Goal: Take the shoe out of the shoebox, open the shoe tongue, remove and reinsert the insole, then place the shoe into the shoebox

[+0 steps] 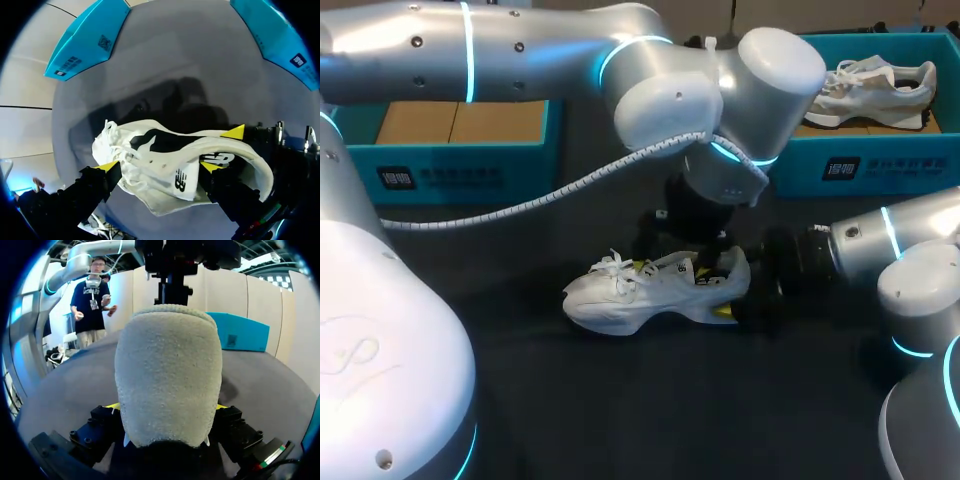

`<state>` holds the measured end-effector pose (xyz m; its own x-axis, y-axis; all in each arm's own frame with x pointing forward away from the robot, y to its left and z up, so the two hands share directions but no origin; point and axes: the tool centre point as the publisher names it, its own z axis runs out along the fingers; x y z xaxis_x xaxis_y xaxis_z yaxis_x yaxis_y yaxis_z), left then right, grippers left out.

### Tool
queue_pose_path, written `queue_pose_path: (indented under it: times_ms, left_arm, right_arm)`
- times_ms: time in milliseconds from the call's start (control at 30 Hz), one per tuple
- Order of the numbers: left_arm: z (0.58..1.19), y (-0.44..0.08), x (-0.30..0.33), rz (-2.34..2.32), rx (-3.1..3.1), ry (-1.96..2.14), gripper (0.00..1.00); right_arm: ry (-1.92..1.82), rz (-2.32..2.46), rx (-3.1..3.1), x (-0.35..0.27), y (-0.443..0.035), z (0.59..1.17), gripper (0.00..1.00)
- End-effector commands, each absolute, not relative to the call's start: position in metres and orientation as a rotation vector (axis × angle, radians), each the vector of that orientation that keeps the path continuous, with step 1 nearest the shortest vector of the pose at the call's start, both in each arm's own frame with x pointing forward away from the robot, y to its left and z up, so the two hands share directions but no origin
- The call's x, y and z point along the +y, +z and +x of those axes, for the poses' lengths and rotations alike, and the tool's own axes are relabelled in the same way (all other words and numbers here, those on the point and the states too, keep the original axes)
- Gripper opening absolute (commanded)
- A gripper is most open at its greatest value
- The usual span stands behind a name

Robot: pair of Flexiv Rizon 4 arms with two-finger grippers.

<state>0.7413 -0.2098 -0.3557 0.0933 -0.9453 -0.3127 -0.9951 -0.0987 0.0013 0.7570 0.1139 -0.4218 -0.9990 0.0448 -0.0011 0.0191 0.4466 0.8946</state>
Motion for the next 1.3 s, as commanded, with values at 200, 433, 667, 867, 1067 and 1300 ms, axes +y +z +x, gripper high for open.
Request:
queue_pose_path:
  times_ms: [200,433,667,867,1067,1300]
  left_arm:
    - [0.735,-0.352,-0.204,-2.217,1.874,0.383,1.0]
    - [0.733,-0.341,-0.197,-2.247,1.836,0.388,0.92]
    - [0.726,-0.334,-0.192,-2.27,1.843,0.398,0.33]
    - [0.718,-0.325,-0.184,-2.275,1.903,0.421,0.0]
    - [0.72,-0.313,-0.173,-2.269,1.977,0.408,0.0]
    - [0.724,-0.297,-0.156,-2.22,2.082,0.379,0.0]
  right_arm:
    - [1.631,0.061,2.654,0.118,-0.424,0.758,0.0]
    - [1.631,0.061,2.654,0.118,-0.424,0.758,0.0]
    - [1.631,0.061,2.654,0.118,-0.424,0.758,0.0]
    - [1.631,0.061,2.654,0.118,-0.424,0.758,0.0]
    - [1.631,0.061,2.654,0.118,-0.424,0.758,0.0]
    - [1.631,0.061,2.654,0.118,-0.424,0.758,0.0]
